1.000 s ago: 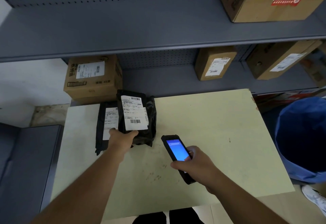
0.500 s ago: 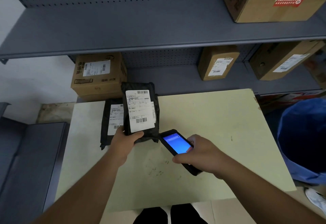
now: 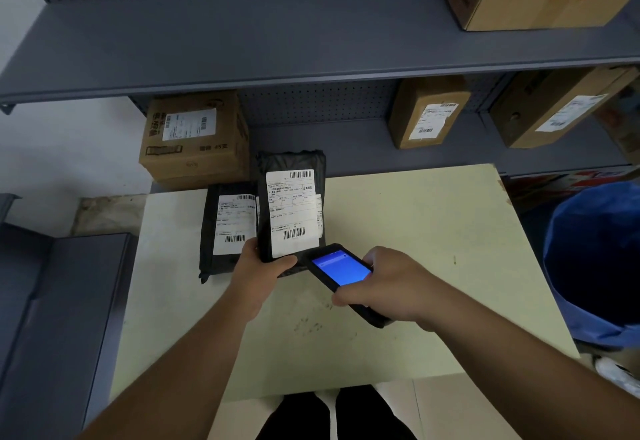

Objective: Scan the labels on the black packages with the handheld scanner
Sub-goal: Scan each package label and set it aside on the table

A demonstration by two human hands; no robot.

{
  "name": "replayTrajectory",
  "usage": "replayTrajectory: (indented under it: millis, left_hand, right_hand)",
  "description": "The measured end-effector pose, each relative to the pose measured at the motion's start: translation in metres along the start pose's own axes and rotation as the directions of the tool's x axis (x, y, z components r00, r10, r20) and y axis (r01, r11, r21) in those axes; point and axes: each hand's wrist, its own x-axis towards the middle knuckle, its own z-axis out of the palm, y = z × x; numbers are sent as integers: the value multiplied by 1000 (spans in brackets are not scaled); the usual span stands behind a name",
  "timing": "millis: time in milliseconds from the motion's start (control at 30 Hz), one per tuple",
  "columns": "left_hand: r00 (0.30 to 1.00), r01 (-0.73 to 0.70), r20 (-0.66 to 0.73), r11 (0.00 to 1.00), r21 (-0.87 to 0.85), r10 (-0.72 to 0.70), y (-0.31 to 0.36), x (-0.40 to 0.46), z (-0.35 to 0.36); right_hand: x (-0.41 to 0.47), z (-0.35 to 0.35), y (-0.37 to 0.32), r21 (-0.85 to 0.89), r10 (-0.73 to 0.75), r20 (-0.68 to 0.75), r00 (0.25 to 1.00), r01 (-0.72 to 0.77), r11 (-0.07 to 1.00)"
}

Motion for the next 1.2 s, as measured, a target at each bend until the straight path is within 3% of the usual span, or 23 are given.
replayTrajectory:
  millis: [533,900,1200]
  left_hand:
    - [1000,-12,1,1000,25,12,-10,2,7]
    - [983,-16,183,998,-66,28,12,-5,52]
    - [964,156,235,979,-131,-122,25,-2,126]
  right_hand:
    - [-2,6,3,38,25,-31,999,-24,999]
    - [-3,-10,28,132,41,-50,998,-34,991]
    - [1,-44,64,241,99,-94,991,-74,968]
